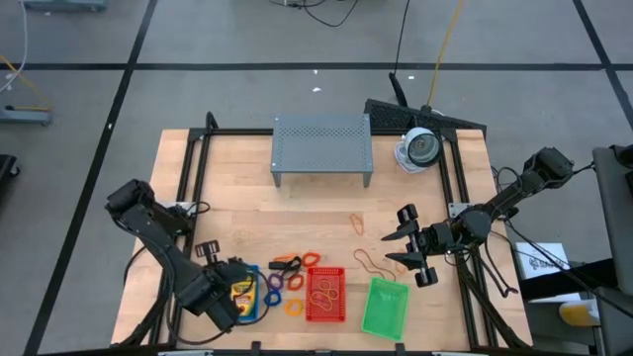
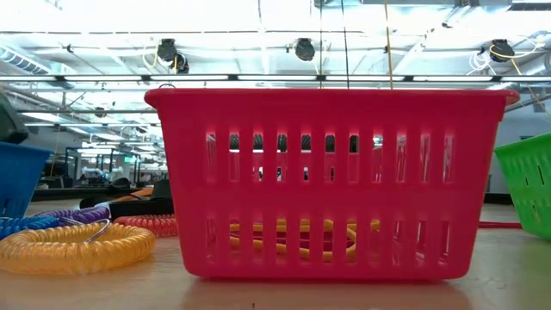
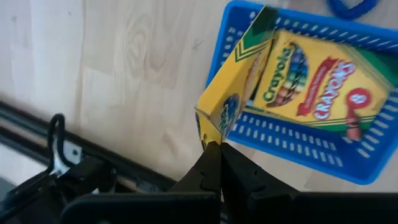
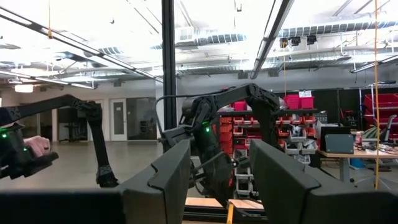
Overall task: Pick & Place Office Desk Supplies
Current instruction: Put the crayon box into the blue bin
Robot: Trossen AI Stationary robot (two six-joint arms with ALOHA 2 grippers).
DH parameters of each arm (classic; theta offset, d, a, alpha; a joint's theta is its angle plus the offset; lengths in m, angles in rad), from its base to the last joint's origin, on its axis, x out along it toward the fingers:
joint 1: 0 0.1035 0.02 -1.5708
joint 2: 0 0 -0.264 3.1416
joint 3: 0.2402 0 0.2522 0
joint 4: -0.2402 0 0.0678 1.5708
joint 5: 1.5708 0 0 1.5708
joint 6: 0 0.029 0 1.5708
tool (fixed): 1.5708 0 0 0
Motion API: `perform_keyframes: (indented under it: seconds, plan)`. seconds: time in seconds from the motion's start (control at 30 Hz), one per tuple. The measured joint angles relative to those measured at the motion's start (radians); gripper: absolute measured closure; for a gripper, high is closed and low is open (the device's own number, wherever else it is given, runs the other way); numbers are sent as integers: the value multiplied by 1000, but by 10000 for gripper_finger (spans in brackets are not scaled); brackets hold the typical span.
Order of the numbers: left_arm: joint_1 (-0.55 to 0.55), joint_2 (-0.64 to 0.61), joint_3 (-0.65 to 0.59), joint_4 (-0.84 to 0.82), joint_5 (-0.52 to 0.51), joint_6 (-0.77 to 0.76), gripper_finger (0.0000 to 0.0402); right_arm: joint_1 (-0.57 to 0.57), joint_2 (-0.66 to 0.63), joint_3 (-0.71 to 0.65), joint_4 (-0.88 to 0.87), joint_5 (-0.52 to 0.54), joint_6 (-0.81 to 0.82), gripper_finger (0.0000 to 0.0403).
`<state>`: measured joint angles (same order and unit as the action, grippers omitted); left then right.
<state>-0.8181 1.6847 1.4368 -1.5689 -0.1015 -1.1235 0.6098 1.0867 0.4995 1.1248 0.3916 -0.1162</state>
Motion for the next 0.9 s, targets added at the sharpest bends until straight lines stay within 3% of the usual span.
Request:
perform_keyframes:
  seconds: [0.3, 0.9]
  plan:
    - [2, -72, 0, -1, -82, -11, 401, 0, 0, 0, 0, 0, 0, 248]
    - [-50, -28, -12, 64, -17, -140, 401, 0, 0, 0, 9, 0, 22, 248]
